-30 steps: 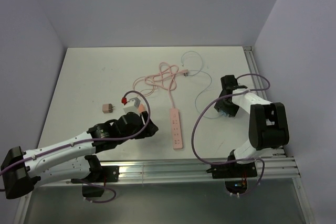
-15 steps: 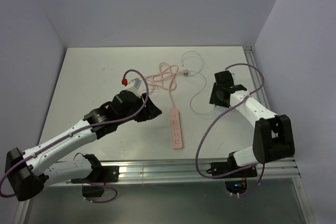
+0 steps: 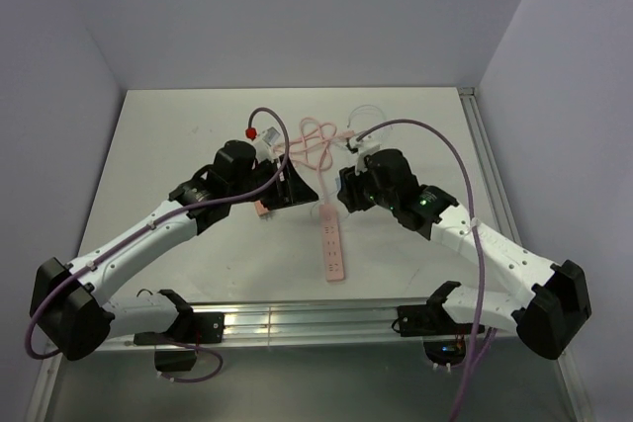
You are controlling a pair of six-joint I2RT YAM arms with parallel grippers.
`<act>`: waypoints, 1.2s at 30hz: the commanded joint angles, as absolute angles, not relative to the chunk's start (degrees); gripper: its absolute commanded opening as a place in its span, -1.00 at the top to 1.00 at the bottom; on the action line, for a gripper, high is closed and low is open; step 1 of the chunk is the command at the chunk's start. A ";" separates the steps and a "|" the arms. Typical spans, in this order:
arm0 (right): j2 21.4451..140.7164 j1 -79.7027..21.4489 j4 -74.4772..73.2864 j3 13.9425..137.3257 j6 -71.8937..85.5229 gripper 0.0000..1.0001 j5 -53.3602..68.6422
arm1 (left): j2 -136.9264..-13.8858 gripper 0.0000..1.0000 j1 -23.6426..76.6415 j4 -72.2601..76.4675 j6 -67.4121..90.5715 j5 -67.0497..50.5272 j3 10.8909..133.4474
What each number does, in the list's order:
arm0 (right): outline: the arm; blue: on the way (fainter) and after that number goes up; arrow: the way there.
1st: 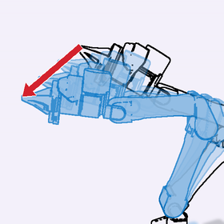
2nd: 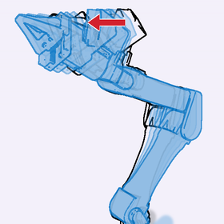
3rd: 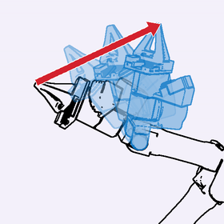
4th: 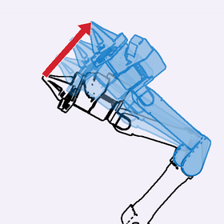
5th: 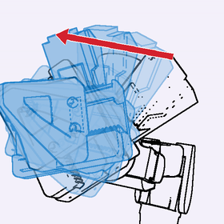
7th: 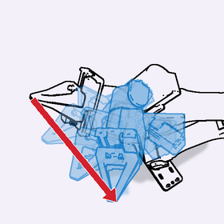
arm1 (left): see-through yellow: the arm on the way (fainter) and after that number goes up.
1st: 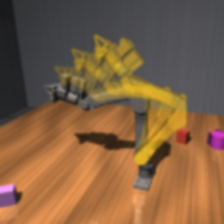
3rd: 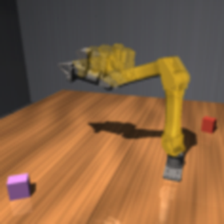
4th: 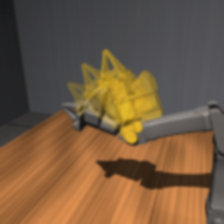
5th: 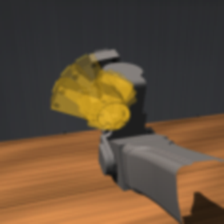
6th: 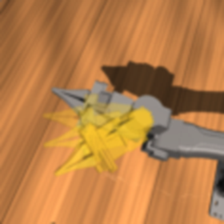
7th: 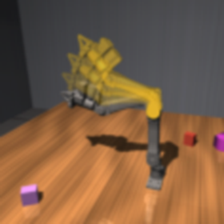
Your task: Insert the plug
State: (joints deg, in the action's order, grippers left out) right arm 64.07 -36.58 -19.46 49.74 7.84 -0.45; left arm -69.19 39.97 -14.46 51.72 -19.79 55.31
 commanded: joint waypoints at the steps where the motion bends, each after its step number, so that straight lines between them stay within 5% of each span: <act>1: 61.53 -40.68 -15.38 48.87 2.73 1.00 5.35 | -68.73 -0.18 39.29 -12.48 50.27 -23.64 57.66; 28: 60.03 -53.17 -19.86 51.50 0.53 1.00 7.03 | -73.30 -0.23 37.35 -8.71 49.66 -34.45 52.47; 36: 59.85 -53.79 -20.13 52.12 0.53 1.00 7.30 | -75.58 -0.06 38.41 -5.89 50.71 -36.38 52.21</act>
State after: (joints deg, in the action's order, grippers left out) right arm 60.42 -53.12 -21.41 49.17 1.54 7.01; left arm -75.00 37.89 -9.89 51.22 -33.78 52.60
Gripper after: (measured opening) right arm 0.529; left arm 0.554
